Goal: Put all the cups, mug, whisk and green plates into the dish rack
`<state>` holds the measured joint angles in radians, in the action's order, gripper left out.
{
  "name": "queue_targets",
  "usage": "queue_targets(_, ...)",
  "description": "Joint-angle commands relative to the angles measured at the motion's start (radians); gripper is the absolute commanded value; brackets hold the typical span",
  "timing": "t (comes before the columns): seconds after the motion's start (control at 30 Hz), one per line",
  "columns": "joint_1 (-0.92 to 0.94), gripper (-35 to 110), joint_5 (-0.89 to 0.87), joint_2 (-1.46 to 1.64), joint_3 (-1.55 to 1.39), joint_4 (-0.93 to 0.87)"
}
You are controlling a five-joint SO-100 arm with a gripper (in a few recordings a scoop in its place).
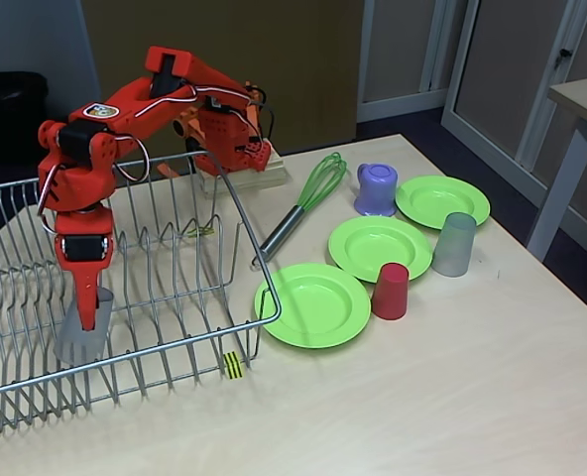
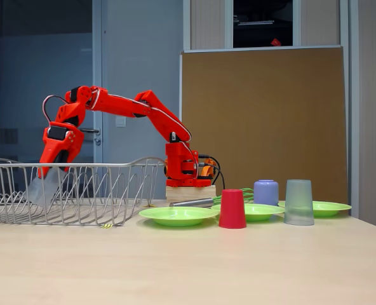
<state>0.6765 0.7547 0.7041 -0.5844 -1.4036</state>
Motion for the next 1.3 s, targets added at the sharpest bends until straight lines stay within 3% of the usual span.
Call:
queue_targets(0.0,0.020,10,0.037,-0.008,0.061,-0.012)
queue_targets(0.27,0.037,8,0.055,-0.098,0.146,-0.020)
queue_targets(0.5,0.055,30,0.080,-0.109,0.155,-0.061)
queue_targets(0.6,0.058,33,0.081,-0.106,0.164,-0.072)
queue_targets(1.27,0.052,36,0.098,0.043,0.204,-0.158)
